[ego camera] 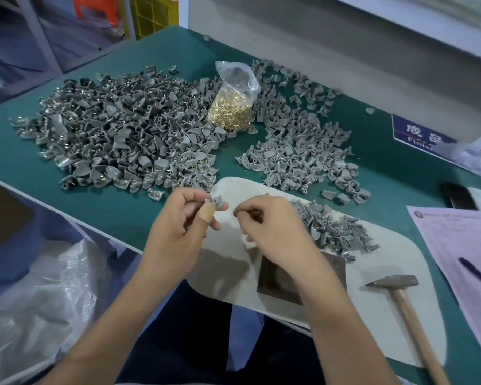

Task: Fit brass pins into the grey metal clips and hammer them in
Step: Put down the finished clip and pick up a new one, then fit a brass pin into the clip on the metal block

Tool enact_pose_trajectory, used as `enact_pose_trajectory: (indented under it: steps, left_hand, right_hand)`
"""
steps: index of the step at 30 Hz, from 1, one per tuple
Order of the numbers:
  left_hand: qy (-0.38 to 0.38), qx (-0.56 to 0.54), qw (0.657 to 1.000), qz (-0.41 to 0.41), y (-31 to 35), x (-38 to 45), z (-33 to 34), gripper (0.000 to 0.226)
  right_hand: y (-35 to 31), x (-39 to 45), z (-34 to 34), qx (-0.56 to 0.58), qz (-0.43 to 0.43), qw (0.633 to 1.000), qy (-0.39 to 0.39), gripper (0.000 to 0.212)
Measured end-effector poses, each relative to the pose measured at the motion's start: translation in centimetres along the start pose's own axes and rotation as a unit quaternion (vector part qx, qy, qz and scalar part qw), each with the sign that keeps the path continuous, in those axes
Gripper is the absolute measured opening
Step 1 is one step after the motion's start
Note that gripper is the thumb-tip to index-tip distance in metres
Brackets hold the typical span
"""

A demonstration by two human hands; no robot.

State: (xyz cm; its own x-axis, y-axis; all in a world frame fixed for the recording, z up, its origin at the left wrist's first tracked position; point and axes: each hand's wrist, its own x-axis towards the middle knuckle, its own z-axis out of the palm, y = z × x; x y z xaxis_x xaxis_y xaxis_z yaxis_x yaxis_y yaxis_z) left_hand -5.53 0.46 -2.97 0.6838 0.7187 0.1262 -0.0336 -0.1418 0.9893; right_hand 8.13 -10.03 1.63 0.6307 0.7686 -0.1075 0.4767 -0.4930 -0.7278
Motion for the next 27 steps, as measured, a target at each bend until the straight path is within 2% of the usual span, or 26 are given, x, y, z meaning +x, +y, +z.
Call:
enact_pose_trajectory:
  steps: [4, 8, 14, 16, 21, 27]
  left_hand:
    - [-0.096, -0.012, 0.995, 0.001, 1.8, -0.8, 2.8, 0.008]
    - [-0.166, 0.115, 0.975, 0.090, 2.8, -1.9, 5.9, 0.013]
    - [-0.205, 0.200, 0.954, 0.087, 2.7, -3.0, 8.9, 0.011]
    - [-0.211, 0.245, 0.939, 0.117, 2.8, -3.0, 9.1, 0.009]
    - [-0.207, 0.312, 0.914, 0.155, 3.4, -3.1, 9.6, 0.005]
    - [-0.203, 0.347, 0.903, 0.153, 3.6, -3.0, 9.6, 0.006]
  right_hand:
    - [1.4, -3.4, -3.7, 0.172, 0.000, 0.982, 0.079, 0.015]
    - [3.4, -7.8, -5.6, 0.219, -0.016, 0.963, 0.158, 0.009]
    - [6.4, -12.1, -6.5, 0.292, 0.029, 0.923, 0.250, 0.023]
    - [6.9, -12.5, -6.7, 0.258, 0.032, 0.931, 0.256, 0.022]
    - [7.5, -12.0, -6.0, 0.069, -0.001, 0.963, 0.262, 0.019]
    - [6.6, -11.2, -5.6, -0.089, -0.003, 0.981, 0.175, 0.011]
